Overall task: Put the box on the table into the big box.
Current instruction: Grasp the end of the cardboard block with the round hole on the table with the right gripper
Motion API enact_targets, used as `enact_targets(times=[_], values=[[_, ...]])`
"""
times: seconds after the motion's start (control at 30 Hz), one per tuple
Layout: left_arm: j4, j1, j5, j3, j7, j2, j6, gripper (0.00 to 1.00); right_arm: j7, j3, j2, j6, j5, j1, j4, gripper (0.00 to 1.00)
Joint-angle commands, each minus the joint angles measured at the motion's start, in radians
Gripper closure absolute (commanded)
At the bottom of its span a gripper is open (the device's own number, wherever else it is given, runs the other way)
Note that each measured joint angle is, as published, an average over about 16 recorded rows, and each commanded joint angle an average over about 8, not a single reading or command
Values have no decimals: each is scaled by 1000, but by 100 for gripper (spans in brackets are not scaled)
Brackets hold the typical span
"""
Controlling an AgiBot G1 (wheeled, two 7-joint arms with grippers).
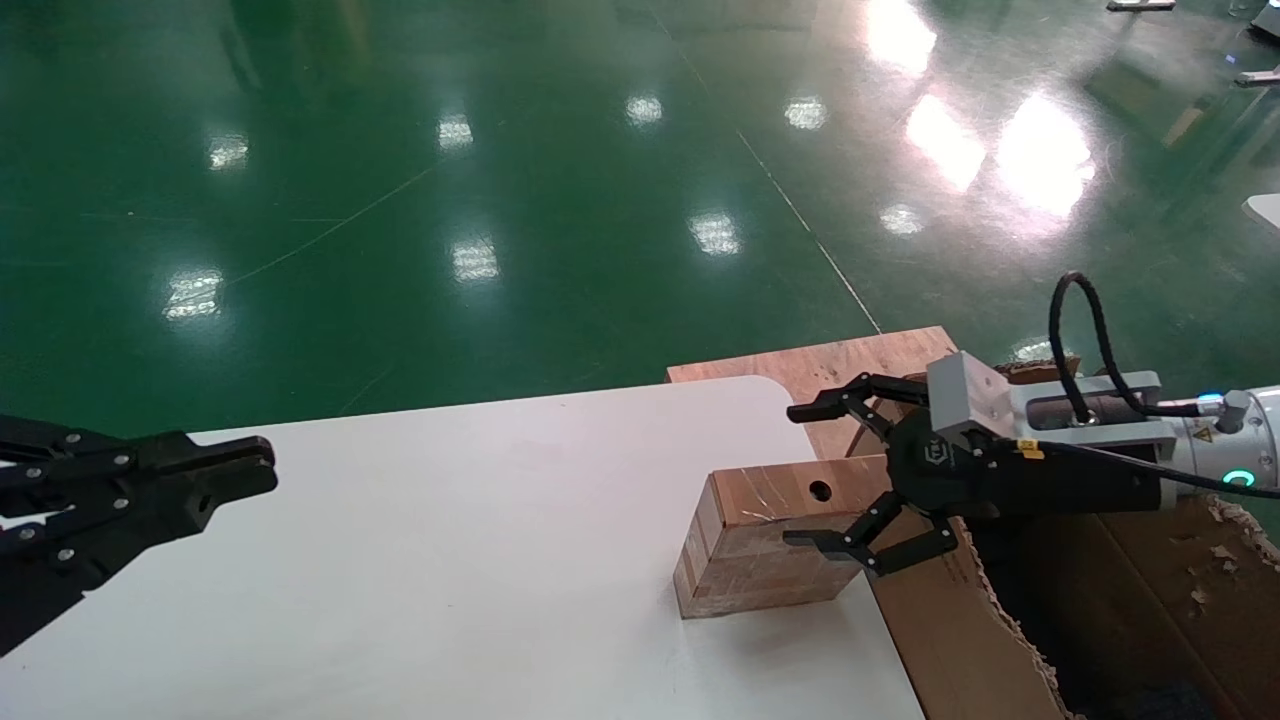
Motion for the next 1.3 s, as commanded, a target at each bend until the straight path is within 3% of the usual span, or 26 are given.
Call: enact_targets(times=[0.03,0.9,1.1,1.17,1.3], values=[[0,0,0,0,0,0,0,100,-20,-15,-3,1,-9,13,-27,0],[0,0,0,0,0,0,0,99,-135,-164,-50,-3,-13,100,-234,0],[0,0,0,0,0,0,0,24,-141,-181,-52,-2,-6,107,-245,2],[0,0,0,0,0,0,0,0,-142,-184,-52,-2,-5,109,-247,17],[0,0,0,0,0,0,0,0,-142,-183,-52,-2,-4,109,-246,67]])
